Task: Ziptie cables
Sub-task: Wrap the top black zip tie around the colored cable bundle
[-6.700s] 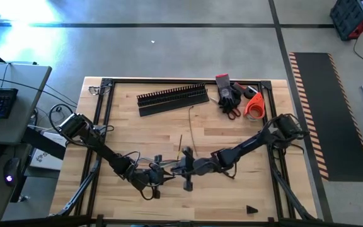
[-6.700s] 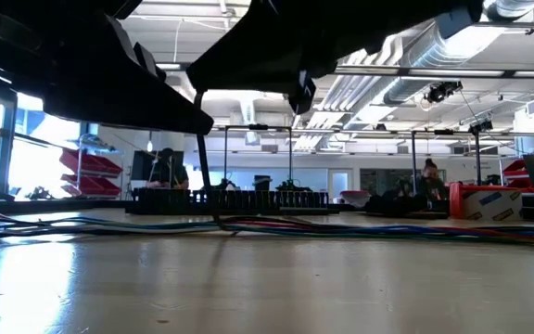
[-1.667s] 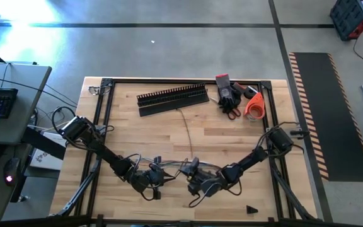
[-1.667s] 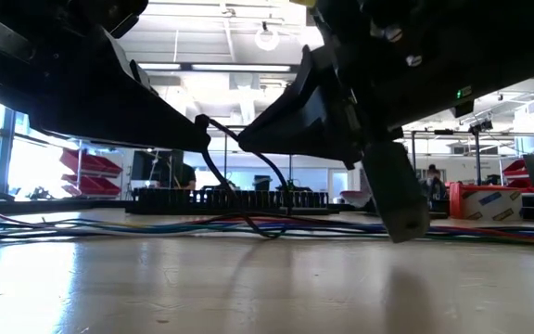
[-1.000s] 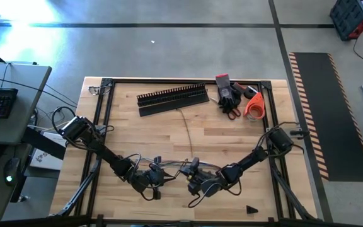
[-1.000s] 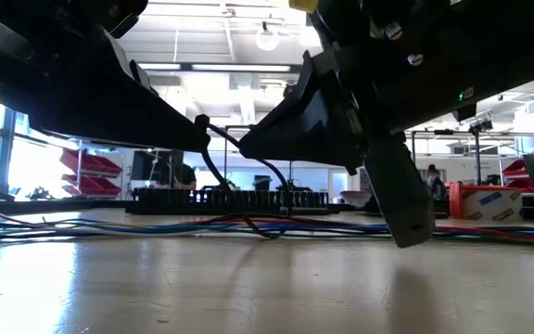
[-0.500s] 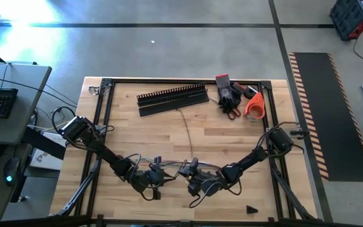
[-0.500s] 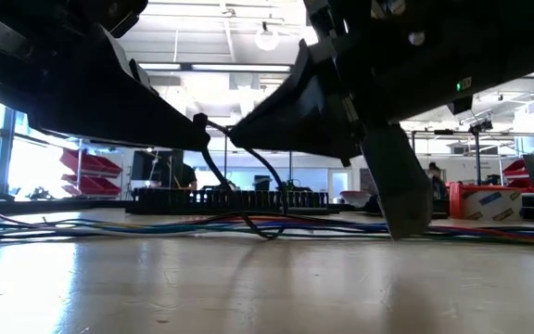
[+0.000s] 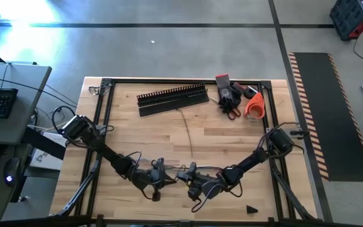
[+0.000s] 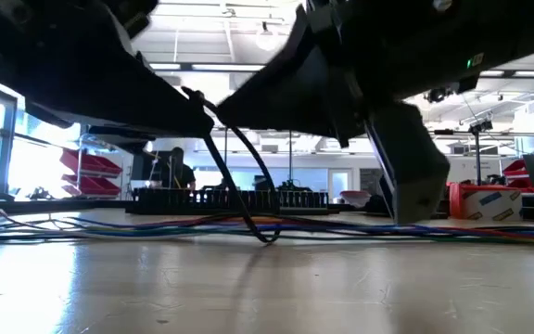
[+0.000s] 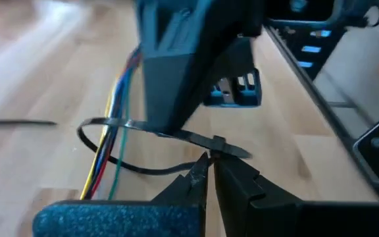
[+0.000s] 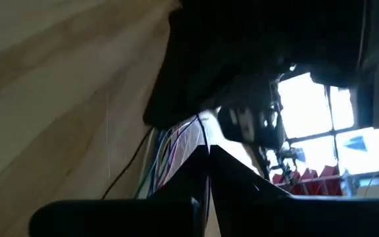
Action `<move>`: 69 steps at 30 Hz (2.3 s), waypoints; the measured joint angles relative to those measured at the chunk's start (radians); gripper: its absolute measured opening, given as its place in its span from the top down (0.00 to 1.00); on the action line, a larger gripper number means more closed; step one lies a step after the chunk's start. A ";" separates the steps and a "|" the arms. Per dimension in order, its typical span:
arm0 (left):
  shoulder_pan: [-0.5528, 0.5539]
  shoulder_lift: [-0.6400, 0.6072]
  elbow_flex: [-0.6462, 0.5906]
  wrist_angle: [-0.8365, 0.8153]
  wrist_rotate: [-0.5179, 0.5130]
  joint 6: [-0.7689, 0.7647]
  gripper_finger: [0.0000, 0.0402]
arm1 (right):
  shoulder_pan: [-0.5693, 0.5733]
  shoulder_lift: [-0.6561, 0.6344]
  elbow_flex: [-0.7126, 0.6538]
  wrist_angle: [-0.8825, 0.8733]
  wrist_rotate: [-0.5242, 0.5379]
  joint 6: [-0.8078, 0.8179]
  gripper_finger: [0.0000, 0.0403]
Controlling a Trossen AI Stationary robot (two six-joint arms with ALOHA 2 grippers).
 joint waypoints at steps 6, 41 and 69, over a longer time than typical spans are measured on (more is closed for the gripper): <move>0.029 -0.004 0.000 0.001 0.053 -0.055 1.00 | 0.009 0.001 0.032 -0.019 -0.047 -0.120 1.00; 0.040 -0.074 -0.067 0.048 0.135 -0.058 1.00 | -0.021 0.001 0.047 -0.251 0.095 0.225 0.67; -0.002 -0.070 -0.067 -0.084 0.055 0.053 0.90 | -0.028 0.001 0.047 -0.184 0.145 0.184 1.00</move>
